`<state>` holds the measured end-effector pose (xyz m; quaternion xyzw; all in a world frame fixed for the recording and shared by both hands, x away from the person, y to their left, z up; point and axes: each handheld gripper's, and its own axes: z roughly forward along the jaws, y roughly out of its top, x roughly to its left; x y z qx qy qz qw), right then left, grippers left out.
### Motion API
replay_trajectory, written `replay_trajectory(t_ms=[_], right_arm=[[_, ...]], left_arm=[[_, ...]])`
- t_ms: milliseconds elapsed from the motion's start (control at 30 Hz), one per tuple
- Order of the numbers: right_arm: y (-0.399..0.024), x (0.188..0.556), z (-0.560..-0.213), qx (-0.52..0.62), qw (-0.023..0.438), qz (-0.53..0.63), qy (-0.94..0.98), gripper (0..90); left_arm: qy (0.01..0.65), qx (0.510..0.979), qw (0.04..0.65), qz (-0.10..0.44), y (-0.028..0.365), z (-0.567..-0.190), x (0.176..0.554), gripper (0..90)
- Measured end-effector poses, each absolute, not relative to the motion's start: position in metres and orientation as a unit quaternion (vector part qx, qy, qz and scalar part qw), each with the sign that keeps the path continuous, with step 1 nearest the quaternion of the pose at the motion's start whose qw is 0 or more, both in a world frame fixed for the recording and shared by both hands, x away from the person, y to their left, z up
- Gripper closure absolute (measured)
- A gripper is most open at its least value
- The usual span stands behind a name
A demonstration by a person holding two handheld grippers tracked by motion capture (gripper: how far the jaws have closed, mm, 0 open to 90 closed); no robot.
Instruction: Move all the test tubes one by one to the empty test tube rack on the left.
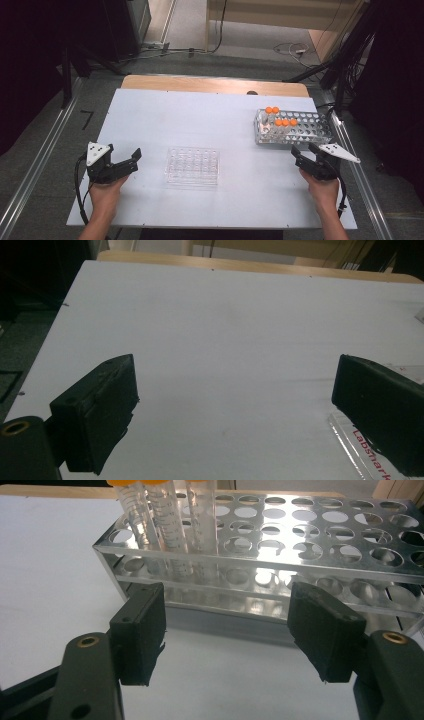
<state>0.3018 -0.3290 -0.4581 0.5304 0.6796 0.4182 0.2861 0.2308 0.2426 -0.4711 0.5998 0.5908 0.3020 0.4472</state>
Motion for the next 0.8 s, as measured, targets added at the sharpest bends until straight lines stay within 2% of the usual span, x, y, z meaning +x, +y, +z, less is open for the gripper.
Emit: replay_trajectory(t_ms=[800], right_arm=[[-0.317,0.326,-0.449,0.529,0.291,0.430,0.671,31.3]], left_arm=[[0.593,0.602,0.442,0.301,0.241,-0.473,0.232,5.2]])
